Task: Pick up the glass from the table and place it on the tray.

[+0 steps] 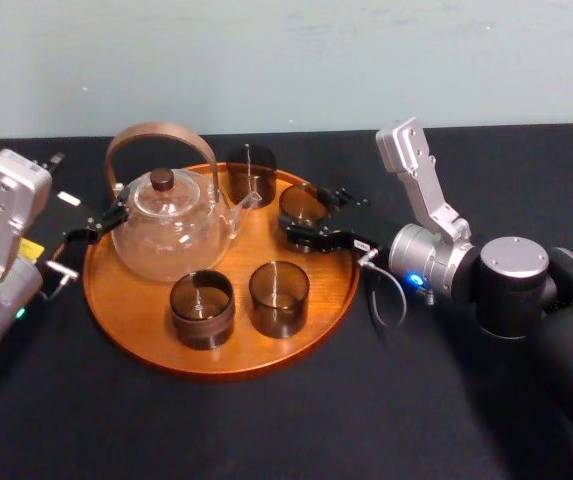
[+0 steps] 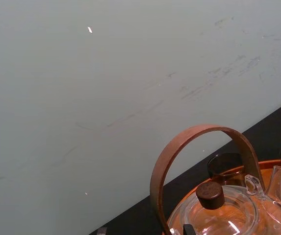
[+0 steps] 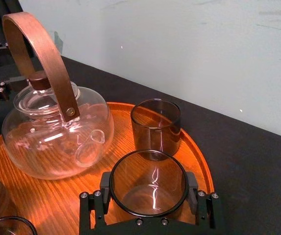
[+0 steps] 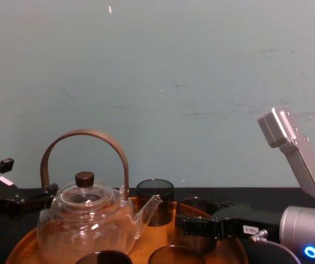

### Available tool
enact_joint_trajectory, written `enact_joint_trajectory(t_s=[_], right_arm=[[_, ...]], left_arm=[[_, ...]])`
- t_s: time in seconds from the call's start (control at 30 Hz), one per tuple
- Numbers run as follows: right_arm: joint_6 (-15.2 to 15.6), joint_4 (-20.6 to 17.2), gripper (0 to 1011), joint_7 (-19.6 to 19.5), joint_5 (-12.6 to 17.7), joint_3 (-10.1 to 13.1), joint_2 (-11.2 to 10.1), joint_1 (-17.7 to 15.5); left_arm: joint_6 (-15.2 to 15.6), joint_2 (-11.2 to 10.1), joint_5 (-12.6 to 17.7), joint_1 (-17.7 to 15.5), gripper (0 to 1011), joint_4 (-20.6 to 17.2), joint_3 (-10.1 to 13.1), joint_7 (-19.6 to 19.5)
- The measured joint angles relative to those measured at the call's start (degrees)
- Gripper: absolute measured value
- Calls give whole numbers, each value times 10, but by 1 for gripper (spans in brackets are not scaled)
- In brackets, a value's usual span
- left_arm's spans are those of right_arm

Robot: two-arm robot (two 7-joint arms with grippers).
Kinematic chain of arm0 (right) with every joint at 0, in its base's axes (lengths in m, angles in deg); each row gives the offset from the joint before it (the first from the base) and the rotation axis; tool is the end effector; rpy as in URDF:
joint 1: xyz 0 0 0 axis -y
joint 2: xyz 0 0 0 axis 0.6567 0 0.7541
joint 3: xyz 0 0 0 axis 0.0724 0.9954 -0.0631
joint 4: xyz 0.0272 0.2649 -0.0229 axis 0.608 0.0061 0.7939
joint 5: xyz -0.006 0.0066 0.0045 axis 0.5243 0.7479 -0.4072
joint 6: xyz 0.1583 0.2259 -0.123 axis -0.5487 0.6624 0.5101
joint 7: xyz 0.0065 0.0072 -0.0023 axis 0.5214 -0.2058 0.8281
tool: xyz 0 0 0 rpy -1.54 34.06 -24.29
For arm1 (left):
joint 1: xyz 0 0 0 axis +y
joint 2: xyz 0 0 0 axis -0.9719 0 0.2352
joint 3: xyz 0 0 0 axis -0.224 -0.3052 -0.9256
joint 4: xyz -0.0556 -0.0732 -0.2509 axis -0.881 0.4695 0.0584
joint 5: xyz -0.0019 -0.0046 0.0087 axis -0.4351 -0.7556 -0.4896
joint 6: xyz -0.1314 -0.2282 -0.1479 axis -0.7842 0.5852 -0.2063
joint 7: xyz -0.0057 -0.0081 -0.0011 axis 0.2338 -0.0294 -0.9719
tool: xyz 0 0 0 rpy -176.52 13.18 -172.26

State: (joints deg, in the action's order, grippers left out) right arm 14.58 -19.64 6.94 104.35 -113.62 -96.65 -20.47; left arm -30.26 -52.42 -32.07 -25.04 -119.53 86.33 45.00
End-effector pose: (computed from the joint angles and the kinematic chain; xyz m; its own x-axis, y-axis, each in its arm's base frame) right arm 0.4271 0.0223 -0.2990 0.6943 -0.7179 -0.0509 0.6885 0.6831 -0.2436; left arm 0.3480 0.0713 -0.2825 0.2923 0.8802 0.3738 -0.9552 0.2874 0.0702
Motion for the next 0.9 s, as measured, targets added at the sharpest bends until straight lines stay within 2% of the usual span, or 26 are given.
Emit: enact_joint_trajectory(t_s=[0.13, 0.23, 0.73, 0.9], right_arm=[[0, 0, 934, 0, 0, 0, 0, 0], [0, 0, 1002, 0, 0, 0, 0, 0], [1, -1, 1002, 1, 1, 0, 0, 0], [13, -6, 1002, 3, 11, 7, -3, -7]], left_arm=[[0, 0, 0, 0, 1009, 0, 0, 0], [0, 0, 0, 0, 1009, 0, 0, 0], [0, 0, 0, 0, 1009, 0, 0, 0], [0, 0, 0, 0, 1010, 0, 0, 0]])
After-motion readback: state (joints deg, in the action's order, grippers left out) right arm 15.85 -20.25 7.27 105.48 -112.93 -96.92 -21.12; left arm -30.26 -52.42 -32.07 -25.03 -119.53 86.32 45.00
